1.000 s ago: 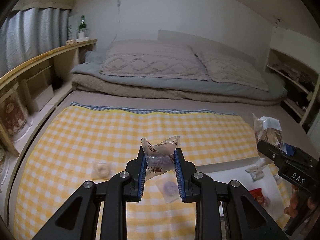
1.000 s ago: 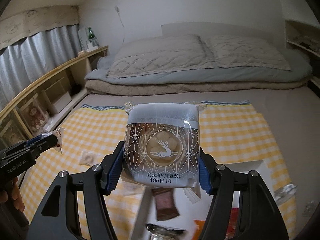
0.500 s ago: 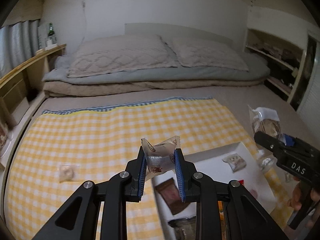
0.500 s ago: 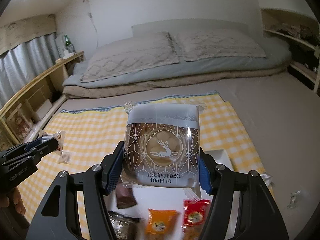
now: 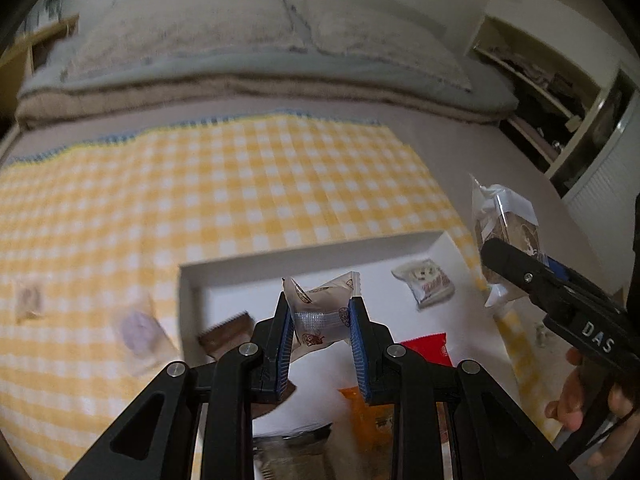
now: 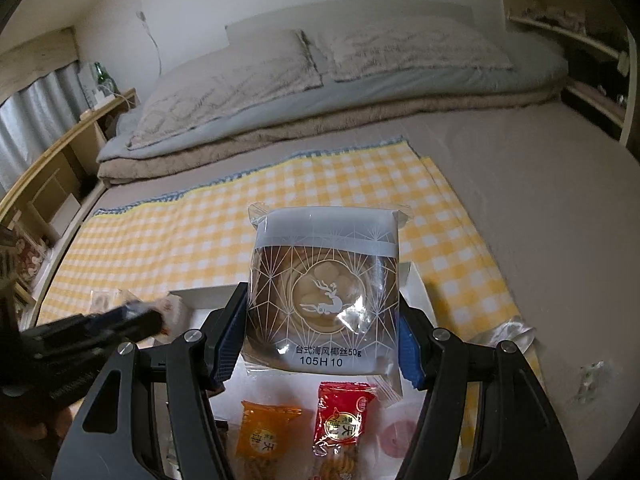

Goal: Organize snacks
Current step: 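Carry both packs into the tray and open both tools there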

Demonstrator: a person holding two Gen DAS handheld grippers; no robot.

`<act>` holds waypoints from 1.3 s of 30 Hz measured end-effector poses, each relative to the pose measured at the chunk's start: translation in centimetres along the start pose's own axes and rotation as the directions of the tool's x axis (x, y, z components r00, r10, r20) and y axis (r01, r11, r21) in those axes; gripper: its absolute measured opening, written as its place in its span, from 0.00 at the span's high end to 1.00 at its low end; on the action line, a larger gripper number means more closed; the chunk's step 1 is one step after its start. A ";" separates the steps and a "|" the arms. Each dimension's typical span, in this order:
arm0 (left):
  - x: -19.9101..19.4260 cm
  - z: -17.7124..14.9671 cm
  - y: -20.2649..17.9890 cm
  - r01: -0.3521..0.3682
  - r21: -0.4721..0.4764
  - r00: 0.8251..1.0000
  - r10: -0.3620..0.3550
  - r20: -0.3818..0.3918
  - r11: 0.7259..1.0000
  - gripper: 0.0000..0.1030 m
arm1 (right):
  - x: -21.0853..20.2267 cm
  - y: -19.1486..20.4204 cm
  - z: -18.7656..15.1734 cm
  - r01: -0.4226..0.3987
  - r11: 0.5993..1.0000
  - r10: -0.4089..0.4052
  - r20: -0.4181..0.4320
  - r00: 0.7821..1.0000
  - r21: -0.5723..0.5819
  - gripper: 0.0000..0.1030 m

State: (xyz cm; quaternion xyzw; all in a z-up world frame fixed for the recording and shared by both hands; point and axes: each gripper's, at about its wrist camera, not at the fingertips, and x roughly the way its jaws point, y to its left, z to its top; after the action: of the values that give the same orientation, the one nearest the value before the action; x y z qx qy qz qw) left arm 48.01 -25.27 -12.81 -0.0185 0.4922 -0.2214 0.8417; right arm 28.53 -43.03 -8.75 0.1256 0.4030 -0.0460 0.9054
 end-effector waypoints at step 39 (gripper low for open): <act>6.6 -0.7 2.4 -0.021 0.091 0.992 0.032 -0.122 0.996 0.44 | 9.7 -1.2 -2.9 0.019 0.999 -0.008 -0.257 0.966 0.040 0.28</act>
State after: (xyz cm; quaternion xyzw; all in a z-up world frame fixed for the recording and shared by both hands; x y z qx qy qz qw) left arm 51.03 -25.53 -19.17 0.0397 0.5328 -0.2328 0.8126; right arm 32.76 -43.26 -18.02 0.1470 0.5165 -0.0442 0.8424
